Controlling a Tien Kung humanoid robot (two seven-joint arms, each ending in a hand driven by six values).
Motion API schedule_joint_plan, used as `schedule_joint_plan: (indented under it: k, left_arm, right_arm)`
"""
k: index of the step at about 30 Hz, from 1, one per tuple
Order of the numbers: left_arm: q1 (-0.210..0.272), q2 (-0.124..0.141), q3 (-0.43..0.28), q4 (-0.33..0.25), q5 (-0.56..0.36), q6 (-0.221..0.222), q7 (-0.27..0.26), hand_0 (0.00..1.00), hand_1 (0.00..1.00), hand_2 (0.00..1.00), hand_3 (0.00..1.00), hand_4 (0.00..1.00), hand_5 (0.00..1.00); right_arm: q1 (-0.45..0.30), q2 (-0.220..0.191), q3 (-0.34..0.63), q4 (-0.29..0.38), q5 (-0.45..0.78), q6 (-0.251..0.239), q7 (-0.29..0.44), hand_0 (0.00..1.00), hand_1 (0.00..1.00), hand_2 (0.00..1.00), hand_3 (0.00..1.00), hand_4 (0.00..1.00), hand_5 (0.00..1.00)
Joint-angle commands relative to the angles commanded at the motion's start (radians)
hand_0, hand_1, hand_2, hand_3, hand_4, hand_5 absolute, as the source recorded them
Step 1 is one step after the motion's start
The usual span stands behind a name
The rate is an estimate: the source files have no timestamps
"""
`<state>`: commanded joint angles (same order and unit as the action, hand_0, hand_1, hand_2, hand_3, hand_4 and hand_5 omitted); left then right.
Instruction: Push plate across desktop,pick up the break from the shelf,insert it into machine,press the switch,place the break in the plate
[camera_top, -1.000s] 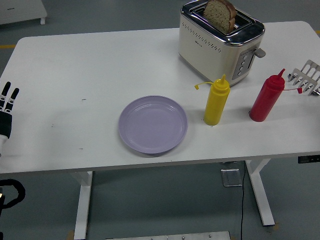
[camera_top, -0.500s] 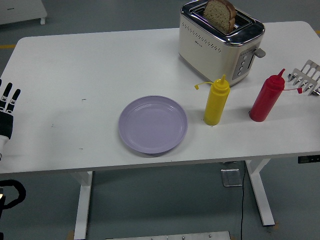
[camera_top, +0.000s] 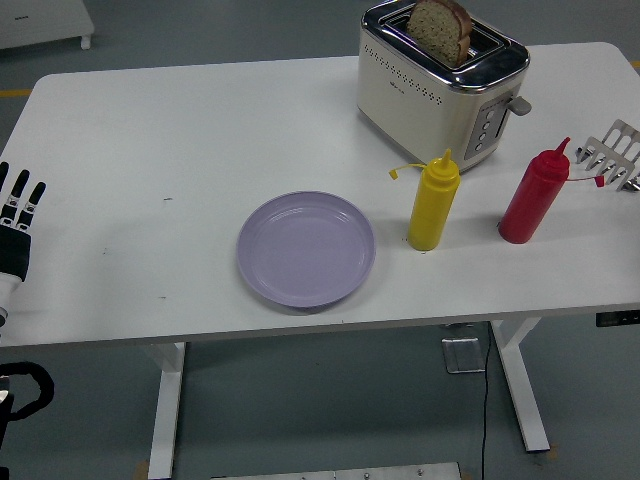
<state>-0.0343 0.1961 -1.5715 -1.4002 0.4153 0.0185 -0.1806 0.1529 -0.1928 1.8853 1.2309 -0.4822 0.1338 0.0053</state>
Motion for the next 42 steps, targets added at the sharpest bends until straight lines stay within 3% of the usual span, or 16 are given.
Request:
schedule_joint_plan:
  k: [16, 18, 22, 23, 24, 29, 30, 35, 36, 41, 42]
  left_arm:
    - [-0.031, -0.009, 0.054, 0.015, 0.004, -0.002, 0.003, 0.817, 0.863, 0.941, 0.837, 0.639, 0.998]
    - [-0.030, -0.009, 0.053, 0.014, 0.004, -0.002, 0.002, 0.817, 0.863, 0.941, 0.837, 0.639, 0.998]
    - [-0.030, -0.009, 0.050, 0.012, 0.004, -0.002, 0.002, 0.817, 0.863, 0.941, 0.837, 0.639, 0.998]
    - [-0.029, -0.009, 0.048, 0.012, 0.004, -0.002, 0.002, 0.817, 0.863, 0.941, 0.837, 0.639, 0.998]
    - [-0.028, -0.009, 0.048, 0.011, 0.004, -0.002, 0.002, 0.817, 0.863, 0.941, 0.837, 0.639, 0.998]
    - [-0.025, -0.009, 0.043, 0.010, 0.004, -0.003, 0.002, 0.817, 0.863, 0.941, 0.837, 0.639, 0.998]
    - [-0.024, -0.009, 0.043, 0.010, 0.004, -0.003, 0.002, 0.817, 0.864, 0.942, 0.837, 0.640, 0.998]
    - [-0.023, -0.010, 0.041, 0.011, 0.005, -0.003, 0.003, 0.817, 0.864, 0.942, 0.837, 0.640, 0.998]
    - [-0.023, -0.010, 0.042, 0.011, 0.005, -0.003, 0.003, 0.816, 0.864, 0.942, 0.836, 0.640, 0.998]
    - [-0.021, -0.010, 0.037, 0.011, 0.005, -0.003, 0.003, 0.816, 0.864, 0.942, 0.836, 0.640, 0.998]
    - [-0.020, -0.010, 0.036, 0.011, 0.005, -0.003, 0.003, 0.817, 0.864, 0.942, 0.836, 0.640, 0.998]
  right_arm:
    - [0.008, -0.003, -0.007, 0.018, -0.028, -0.012, 0.007, 0.866, 0.806, 0.794, 0.781, 0.411, 0.376]
    - [0.008, -0.008, -0.019, 0.035, -0.064, -0.029, 0.028, 0.808, 0.772, 0.777, 0.764, 0.410, 0.378]
    - [0.020, -0.035, -0.063, 0.083, -0.174, -0.104, 0.101, 0.808, 0.772, 0.777, 0.764, 0.410, 0.378]
    - [0.027, -0.047, -0.078, 0.094, -0.212, -0.127, 0.120, 0.808, 0.772, 0.777, 0.764, 0.410, 0.378]
    - [0.032, -0.056, -0.088, 0.102, -0.242, -0.146, 0.136, 0.742, 0.725, 0.737, 0.697, 0.415, 0.378]
    - [0.082, -0.133, -0.153, 0.141, -0.429, -0.235, 0.193, 0.742, 0.725, 0.737, 0.697, 0.415, 0.378]
    - [0.093, -0.149, -0.166, 0.144, -0.463, -0.239, 0.196, 0.718, 0.699, 0.686, 0.639, 0.423, 0.396]
    - [0.149, -0.214, -0.235, 0.135, -0.649, -0.211, 0.193, 0.718, 0.699, 0.686, 0.639, 0.423, 0.396]
    - [0.158, -0.223, -0.246, 0.131, -0.683, -0.202, 0.191, 0.597, 0.624, 0.647, 0.588, 0.385, 0.402]
    - [0.208, -0.260, -0.306, 0.110, -0.870, -0.158, 0.188, 0.597, 0.624, 0.647, 0.588, 0.385, 0.402]
    - [0.218, -0.266, -0.316, 0.105, -0.906, -0.150, 0.190, 0.429, 0.524, 0.631, 0.569, 0.139, 0.170]
